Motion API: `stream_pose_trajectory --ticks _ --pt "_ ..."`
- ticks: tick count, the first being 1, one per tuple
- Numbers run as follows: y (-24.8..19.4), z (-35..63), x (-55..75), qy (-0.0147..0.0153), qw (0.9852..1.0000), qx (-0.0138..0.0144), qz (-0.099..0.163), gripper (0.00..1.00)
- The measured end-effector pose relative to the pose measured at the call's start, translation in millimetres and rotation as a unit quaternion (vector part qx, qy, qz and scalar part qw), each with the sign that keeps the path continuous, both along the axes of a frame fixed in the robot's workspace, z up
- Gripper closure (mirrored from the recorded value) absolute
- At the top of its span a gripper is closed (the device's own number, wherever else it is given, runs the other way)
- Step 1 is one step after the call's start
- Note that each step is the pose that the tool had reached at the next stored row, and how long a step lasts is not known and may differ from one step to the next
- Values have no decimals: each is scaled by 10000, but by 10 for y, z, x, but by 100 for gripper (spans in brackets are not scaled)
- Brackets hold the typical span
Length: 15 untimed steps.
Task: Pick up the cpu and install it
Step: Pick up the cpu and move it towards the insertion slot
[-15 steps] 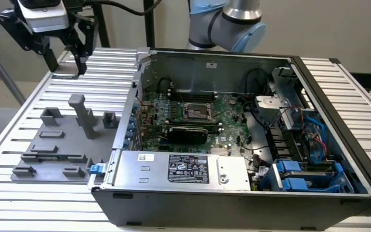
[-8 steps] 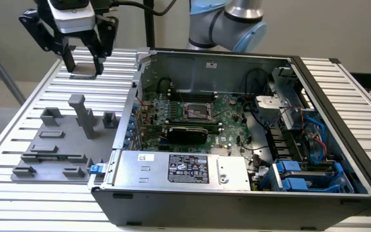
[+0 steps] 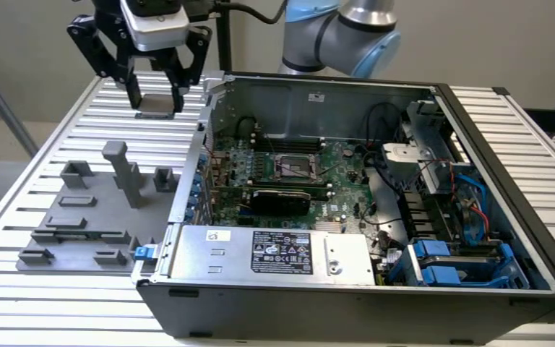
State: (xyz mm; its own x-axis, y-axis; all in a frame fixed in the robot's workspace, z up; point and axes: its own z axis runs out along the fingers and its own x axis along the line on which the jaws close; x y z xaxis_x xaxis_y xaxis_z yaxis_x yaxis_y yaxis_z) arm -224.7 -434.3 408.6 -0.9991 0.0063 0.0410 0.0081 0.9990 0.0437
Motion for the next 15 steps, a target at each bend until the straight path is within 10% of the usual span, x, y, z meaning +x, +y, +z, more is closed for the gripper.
stream_pose_trajectory --ticks 15 --pt "34 -3 682 3 10000 0 0 45"
